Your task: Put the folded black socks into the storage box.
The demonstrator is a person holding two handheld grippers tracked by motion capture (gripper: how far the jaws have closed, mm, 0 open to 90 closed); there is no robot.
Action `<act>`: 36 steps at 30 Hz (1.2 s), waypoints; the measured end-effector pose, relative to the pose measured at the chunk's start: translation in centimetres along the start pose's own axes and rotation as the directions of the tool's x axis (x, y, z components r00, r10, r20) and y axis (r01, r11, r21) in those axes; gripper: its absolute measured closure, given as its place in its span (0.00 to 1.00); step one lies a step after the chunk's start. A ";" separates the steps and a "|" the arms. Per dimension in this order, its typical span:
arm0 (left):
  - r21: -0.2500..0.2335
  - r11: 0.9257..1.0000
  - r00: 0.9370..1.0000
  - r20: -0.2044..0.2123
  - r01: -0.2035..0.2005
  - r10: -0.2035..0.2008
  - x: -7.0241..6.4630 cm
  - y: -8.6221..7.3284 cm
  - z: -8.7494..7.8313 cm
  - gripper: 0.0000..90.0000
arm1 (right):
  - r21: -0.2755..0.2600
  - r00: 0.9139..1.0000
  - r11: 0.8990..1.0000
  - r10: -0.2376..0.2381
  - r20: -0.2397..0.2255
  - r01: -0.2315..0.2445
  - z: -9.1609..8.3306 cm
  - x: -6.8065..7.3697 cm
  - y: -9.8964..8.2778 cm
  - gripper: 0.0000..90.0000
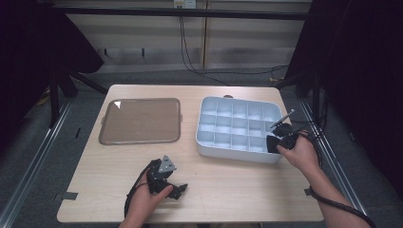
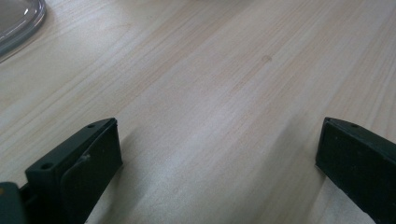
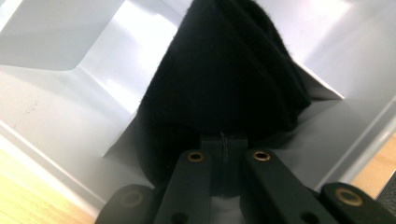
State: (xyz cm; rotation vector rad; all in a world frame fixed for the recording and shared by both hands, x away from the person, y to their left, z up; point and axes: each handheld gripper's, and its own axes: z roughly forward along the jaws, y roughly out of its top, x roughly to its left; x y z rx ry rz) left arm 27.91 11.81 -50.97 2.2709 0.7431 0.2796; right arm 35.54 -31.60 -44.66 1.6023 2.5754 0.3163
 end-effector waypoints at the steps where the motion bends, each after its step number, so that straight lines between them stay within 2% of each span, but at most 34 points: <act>1: 0.000 1.000 1.000 0.000 0.000 0.000 0.0 0.0 0.0 0.00 | -0.002 1.000 1.000 0.000 -0.001 0.000 0.0 0.0 0.0 1.00; 9: -0.002 1.000 1.000 0.002 0.000 0.000 0.0 0.0 0.0 0.00 | -0.031 1.000 1.000 0.000 0.003 0.000 -0.6 -0.6 -0.1 1.00; 17: -0.002 1.000 1.000 0.002 0.000 0.000 0.0 0.0 0.0 0.00 | -0.050 1.000 0.999 0.000 0.005 0.000 -1.9 -1.1 0.0 1.00; 27: -0.001 1.000 1.000 0.002 0.001 -0.001 0.0 0.0 0.0 0.00 | -0.070 1.000 0.998 -0.001 -0.007 0.001 -3.3 -1.1 0.2 1.00; 36: -0.002 1.000 1.000 0.002 0.000 0.000 0.0 0.0 0.0 0.00 | -0.078 1.000 0.997 -0.013 -0.015 0.011 -4.1 -0.4 0.5 0.99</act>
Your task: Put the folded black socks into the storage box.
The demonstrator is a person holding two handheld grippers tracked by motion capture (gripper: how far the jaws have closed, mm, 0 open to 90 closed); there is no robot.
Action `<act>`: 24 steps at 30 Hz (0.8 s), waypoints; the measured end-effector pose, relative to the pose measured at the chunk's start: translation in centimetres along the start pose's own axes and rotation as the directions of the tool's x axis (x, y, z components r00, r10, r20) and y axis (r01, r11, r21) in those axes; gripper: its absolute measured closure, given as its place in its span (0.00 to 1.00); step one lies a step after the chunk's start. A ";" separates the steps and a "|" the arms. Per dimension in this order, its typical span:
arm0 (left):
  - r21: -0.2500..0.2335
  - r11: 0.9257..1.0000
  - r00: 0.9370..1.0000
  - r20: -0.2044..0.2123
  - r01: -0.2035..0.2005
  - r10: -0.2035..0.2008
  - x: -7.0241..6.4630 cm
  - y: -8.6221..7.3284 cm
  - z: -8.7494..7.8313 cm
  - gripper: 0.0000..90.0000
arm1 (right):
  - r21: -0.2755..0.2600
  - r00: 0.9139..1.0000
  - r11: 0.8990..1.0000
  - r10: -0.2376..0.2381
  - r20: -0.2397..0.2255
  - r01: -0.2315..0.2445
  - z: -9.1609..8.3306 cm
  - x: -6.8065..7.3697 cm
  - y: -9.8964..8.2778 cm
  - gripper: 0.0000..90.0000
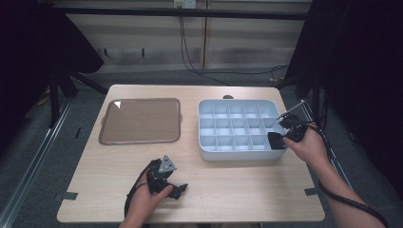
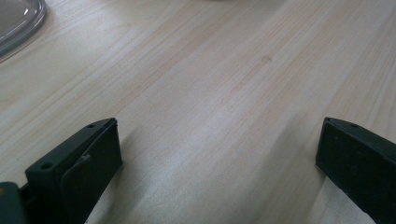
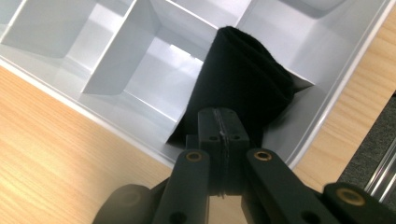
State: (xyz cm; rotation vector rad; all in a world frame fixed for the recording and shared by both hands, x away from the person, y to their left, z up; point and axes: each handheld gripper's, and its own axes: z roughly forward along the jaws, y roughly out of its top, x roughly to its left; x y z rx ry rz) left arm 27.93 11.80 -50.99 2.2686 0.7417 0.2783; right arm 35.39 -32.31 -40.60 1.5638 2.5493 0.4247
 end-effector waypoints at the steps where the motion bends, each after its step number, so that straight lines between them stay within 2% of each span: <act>1: 0.000 1.000 1.000 0.000 0.000 0.000 0.0 0.0 0.0 0.00 | -0.002 1.000 1.000 -0.001 -0.002 0.001 -0.1 0.0 0.0 0.98; 9: 0.000 1.000 1.000 0.000 0.000 0.000 0.0 0.0 0.0 0.00 | -0.025 1.000 1.000 -0.010 -0.010 0.010 -0.7 0.5 0.0 0.87; 14: 0.001 1.000 1.000 0.000 0.001 -0.001 0.0 0.0 0.0 0.00 | -0.020 1.000 1.000 -0.011 -0.006 0.011 -1.1 1.0 -0.1 0.76; 15: 0.003 1.000 1.000 -0.002 0.000 0.000 0.0 0.0 0.0 0.00 | -0.023 1.000 0.999 -0.028 -0.001 0.028 -1.2 1.0 0.0 0.74; 18: 0.004 1.000 1.000 -0.005 -0.004 0.004 0.0 0.0 0.0 0.00 | -0.025 1.000 0.999 -0.024 -0.003 0.024 -1.4 1.2 0.1 0.68; 24: 0.003 1.000 1.000 -0.005 -0.002 0.002 0.0 0.0 0.0 0.00 | -0.034 0.999 0.998 -0.051 -0.014 0.051 -1.5 1.6 -0.2 0.57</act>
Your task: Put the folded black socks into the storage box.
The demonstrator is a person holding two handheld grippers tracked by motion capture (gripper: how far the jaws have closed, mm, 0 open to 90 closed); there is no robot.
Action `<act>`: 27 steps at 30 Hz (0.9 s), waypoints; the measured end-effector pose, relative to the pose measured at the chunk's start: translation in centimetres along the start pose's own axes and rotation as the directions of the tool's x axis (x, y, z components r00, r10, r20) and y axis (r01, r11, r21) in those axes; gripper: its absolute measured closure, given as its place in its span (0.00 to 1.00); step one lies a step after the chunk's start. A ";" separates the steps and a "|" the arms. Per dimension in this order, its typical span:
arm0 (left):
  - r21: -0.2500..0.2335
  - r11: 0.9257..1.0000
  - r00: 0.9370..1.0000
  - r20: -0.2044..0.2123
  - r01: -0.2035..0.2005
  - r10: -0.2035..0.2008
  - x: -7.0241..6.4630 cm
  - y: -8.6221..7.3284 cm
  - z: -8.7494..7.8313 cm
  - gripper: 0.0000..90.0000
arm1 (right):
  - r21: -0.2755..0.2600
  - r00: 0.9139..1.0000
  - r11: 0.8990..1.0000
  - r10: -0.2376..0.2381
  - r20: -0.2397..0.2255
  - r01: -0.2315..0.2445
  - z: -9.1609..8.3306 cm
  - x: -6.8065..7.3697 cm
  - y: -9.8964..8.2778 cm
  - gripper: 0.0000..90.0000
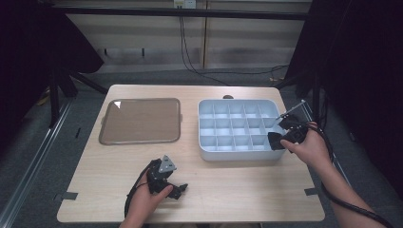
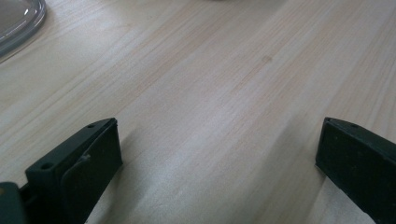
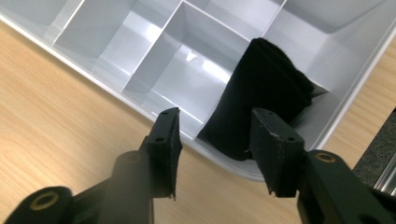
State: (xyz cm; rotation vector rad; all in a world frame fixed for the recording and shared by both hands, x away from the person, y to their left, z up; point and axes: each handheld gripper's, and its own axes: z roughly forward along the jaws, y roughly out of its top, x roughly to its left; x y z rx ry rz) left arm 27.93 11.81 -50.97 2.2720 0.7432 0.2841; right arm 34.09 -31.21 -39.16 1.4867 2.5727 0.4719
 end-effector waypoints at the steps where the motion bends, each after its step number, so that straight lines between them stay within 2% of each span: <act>1: 0.000 1.000 1.000 -0.001 0.001 -0.001 0.0 0.0 0.0 0.00 | 0.001 1.000 1.000 -0.003 0.001 0.003 0.0 0.1 0.0 0.56; 6: 0.002 1.000 1.000 0.004 -0.001 0.001 0.0 0.2 0.1 0.00 | -0.004 1.000 1.000 0.001 -0.013 -0.001 -0.1 0.6 -0.4 0.54; 13: 0.001 1.000 1.000 0.005 -0.002 0.002 0.0 0.2 0.2 0.00 | 0.011 1.000 1.000 -0.018 -0.022 0.019 -0.4 1.0 -1.0 0.50; 27: 0.001 1.000 1.000 0.005 -0.002 0.002 0.0 0.2 0.2 0.00 | -0.009 0.998 0.999 -0.053 -0.046 0.052 -1.0 2.1 -1.4 0.44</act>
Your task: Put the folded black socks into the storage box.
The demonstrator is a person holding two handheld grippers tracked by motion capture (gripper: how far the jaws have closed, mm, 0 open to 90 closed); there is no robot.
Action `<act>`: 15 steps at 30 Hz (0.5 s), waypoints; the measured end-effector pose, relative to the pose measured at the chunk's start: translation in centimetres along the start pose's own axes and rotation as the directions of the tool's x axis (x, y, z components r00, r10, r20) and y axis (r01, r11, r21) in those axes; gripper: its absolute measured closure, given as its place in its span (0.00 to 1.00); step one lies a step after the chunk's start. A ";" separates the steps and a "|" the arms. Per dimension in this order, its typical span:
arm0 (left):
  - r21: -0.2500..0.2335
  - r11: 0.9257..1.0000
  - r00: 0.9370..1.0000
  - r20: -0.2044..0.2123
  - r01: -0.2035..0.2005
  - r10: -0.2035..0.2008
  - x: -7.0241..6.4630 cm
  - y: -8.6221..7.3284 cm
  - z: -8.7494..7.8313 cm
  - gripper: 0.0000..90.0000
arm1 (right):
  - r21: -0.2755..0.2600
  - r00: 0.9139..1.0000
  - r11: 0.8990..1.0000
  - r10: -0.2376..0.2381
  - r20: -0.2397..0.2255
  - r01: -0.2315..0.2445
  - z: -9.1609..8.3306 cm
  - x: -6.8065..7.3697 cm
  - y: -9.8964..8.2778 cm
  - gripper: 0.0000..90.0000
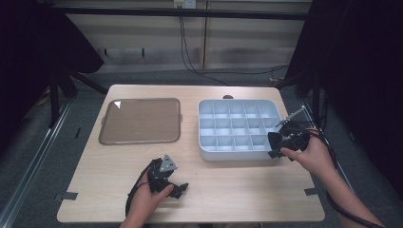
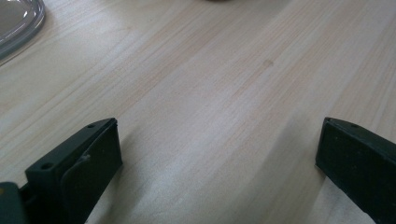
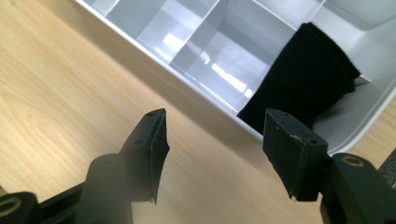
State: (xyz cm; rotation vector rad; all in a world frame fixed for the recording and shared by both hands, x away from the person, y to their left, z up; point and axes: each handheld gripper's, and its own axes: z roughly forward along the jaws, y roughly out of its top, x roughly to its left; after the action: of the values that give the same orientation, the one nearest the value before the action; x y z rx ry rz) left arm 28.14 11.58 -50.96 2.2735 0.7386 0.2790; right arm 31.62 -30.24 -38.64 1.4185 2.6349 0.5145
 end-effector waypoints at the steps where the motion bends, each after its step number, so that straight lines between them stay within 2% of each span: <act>1: 0.000 1.000 1.000 0.000 0.000 0.000 0.0 0.0 0.0 0.00 | -0.001 1.000 1.000 -0.003 0.002 0.003 0.0 0.2 0.0 0.44; 15: -0.002 1.000 1.000 0.001 0.001 -0.001 0.0 0.0 0.0 0.00 | -0.020 0.999 0.999 -0.035 -0.034 0.034 0.0 1.4 -1.1 0.41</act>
State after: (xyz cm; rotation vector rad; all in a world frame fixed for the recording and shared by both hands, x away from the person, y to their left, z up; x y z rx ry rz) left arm 28.15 11.58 -50.98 2.2712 0.7383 0.2784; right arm 29.92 -29.64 -38.93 1.3688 2.6679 0.5634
